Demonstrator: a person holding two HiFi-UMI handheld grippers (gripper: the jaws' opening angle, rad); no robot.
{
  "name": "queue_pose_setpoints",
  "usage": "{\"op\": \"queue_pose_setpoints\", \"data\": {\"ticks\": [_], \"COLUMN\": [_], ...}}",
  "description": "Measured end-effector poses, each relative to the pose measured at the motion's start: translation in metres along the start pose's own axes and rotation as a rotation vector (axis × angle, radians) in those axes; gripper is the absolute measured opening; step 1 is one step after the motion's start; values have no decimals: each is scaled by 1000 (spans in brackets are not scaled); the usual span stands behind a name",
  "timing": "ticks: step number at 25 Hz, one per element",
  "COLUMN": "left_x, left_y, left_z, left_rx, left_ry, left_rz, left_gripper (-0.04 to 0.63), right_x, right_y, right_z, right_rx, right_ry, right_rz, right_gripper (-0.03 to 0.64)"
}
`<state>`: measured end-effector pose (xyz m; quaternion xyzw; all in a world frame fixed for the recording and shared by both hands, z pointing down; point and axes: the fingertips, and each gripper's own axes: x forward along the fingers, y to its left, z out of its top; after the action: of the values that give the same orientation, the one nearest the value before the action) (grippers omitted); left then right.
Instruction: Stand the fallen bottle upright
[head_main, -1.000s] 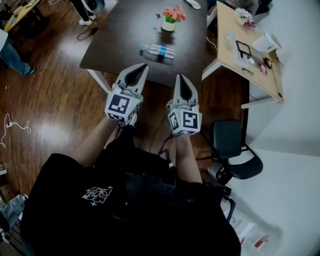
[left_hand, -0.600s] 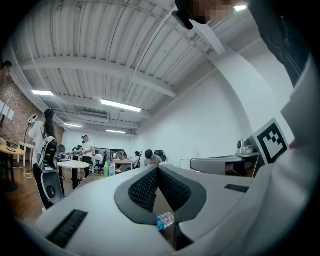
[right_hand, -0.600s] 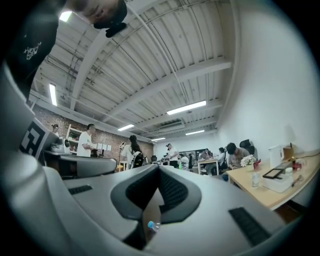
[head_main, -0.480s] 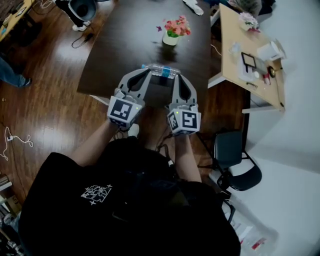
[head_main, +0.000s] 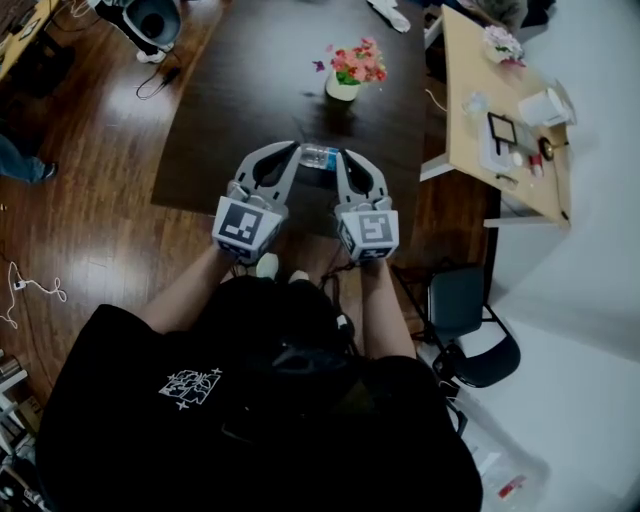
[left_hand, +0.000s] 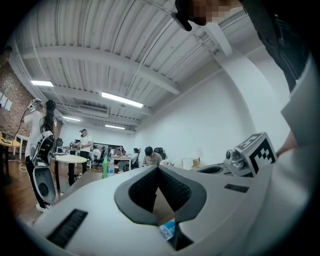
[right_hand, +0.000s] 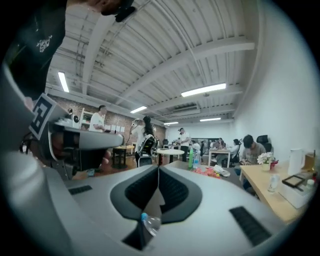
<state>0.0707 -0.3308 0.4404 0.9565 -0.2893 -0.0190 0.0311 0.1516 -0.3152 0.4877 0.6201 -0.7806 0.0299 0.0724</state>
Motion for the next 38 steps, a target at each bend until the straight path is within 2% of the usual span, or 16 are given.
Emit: {"op": "queue_pose_setpoints", "data": {"ticks": [5,9,12,18,22,25,29,35,38], "left_x": [-2,-8,-9,-12,-15,-19,-25,-29,-29], "left_y": [1,0,-3,-5,-6,-8,-2,4,5], "left_z": [-5,-9,-9,-17,-21,-26,-27,-27,-26], "left_rx": [-7,-4,-7,3,11,9,-5,4,1], "left_ry": [8,25,29,50,64,81,85,100,103], "left_rz": [35,82,113,164,190,202,228,247,246], "left_gripper": [-8,-7,-7,-8,-8,-8,-8,-8,-8], "right_x": [30,45,53,69,82,88,102,107,105], "right_y": [0,6,11,16,14,16,23,26,24], "right_z": [-27,-53,-78,-159,-192,-204,-210,-242,-249], "right_rx": [-129,-184,-247,-552,-690,-733,-789,-824,-823], "right_ry": [112,206,291,590,772,851,890,1007,1022], "right_rz": [133,242,332,560,658,696,714,740,740], "right_gripper": [60,99,200,335,344,344,354,354,345]}}
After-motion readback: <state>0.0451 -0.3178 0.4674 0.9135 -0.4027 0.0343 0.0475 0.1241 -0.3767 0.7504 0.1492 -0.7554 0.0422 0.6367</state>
